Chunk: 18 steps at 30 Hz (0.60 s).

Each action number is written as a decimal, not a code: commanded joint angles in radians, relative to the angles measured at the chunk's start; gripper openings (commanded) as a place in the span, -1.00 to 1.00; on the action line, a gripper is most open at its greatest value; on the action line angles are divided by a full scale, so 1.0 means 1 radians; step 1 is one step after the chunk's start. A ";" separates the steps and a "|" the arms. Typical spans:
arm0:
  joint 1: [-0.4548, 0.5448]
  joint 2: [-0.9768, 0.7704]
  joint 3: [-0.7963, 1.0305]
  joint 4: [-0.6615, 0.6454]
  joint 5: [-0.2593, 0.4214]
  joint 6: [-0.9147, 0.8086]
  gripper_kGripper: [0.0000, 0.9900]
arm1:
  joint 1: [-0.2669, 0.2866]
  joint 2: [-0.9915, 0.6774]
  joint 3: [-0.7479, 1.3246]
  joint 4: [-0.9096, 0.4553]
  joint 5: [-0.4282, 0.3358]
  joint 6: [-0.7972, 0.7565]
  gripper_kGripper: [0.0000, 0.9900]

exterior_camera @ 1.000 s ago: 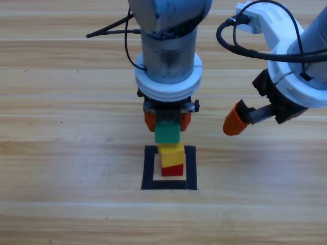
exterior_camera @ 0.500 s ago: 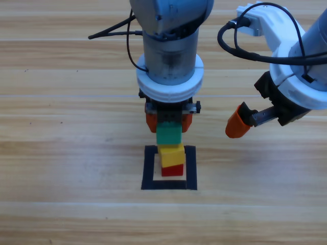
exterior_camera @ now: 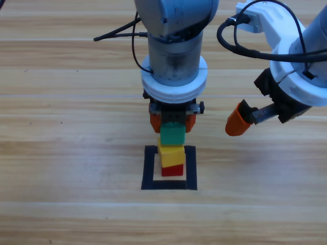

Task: Stack the blocks in the rectangular block: red at the bottom, yellow in the middle, green on top

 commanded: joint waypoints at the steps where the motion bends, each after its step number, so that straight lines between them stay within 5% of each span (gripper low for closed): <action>1: -0.020 0.059 0.001 0.004 -0.010 0.013 -1.00 | -0.020 0.014 0.005 0.009 0.008 -0.004 1.00; 18: -0.020 0.061 0.018 0.004 -0.010 0.013 -1.00 | -0.018 0.028 -0.002 0.009 0.008 -0.009 1.00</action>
